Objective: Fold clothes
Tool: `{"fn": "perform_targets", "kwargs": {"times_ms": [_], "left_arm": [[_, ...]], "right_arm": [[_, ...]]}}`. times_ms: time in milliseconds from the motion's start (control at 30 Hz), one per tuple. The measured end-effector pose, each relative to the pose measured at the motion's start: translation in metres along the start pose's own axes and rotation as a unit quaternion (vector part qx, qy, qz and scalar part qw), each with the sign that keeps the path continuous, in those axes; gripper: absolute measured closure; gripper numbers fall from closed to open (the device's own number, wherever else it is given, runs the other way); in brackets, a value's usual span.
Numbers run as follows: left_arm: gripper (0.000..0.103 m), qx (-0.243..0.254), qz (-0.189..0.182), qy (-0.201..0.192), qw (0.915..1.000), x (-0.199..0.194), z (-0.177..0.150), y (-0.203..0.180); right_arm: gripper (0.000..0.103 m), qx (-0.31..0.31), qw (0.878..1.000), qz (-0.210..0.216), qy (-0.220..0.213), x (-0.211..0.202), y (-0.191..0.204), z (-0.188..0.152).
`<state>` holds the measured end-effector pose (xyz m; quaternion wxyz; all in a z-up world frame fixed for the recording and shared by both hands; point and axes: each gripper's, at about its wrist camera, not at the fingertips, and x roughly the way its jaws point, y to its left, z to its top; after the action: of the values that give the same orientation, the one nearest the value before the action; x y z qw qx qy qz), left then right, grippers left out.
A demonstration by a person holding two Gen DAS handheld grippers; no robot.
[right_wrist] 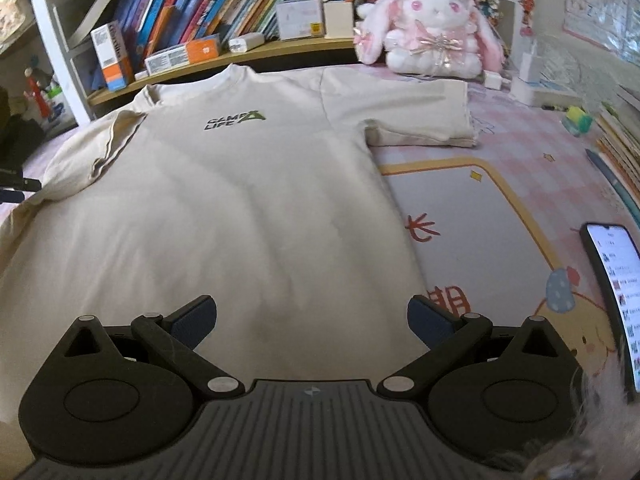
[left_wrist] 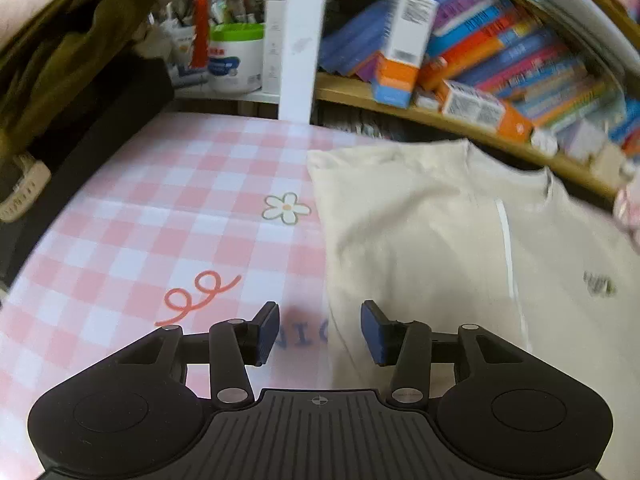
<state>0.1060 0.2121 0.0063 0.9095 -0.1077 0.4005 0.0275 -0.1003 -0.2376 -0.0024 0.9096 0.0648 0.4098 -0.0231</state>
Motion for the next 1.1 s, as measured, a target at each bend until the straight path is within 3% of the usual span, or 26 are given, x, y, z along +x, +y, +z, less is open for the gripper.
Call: {"fn": "perform_targets", "kwargs": {"times_ms": [267,300,333,400,567,767,833,967,1100], "left_arm": [[0.06,-0.076,-0.042,0.004,0.9962,0.055,0.048,0.019],[0.069,-0.078,-0.048,0.004,0.9958,0.06,0.052,0.019],[0.103,-0.079,-0.057,0.012,0.9951,0.065,0.056,0.02],[0.102,-0.07,-0.058,0.019,0.9956,0.073,0.063,0.021],[0.102,-0.055,-0.019,0.005,0.9983,0.082,0.079,0.03],[0.101,-0.035,-0.029,0.008,0.9989,0.087,0.082,0.036],[0.096,-0.031,-0.023,0.008,0.9992,0.085,0.082,0.037],[0.096,-0.006,-0.012,-0.009,0.9999,0.066,0.08,0.035],[0.093,0.007,-0.026,-0.031,0.9992,0.032,0.065,0.028]], "right_arm": [[0.0,-0.022,0.999,-0.023,0.008,-0.008,0.012,-0.008],[0.0,-0.023,0.999,-0.027,0.009,-0.009,0.013,-0.01],[0.0,-0.023,0.999,-0.031,0.01,-0.01,0.015,-0.011],[0.0,-0.021,0.999,-0.041,0.014,-0.012,0.018,-0.015],[0.0,-0.013,0.998,-0.057,0.019,-0.015,0.025,-0.021],[0.0,-0.001,0.997,-0.069,0.028,-0.011,0.031,-0.023],[0.0,-0.003,0.997,-0.067,0.026,-0.01,0.033,-0.022],[0.0,-0.011,0.998,-0.06,0.021,-0.009,0.036,-0.019],[0.0,-0.013,0.999,-0.05,0.012,-0.009,0.031,-0.015]]}}
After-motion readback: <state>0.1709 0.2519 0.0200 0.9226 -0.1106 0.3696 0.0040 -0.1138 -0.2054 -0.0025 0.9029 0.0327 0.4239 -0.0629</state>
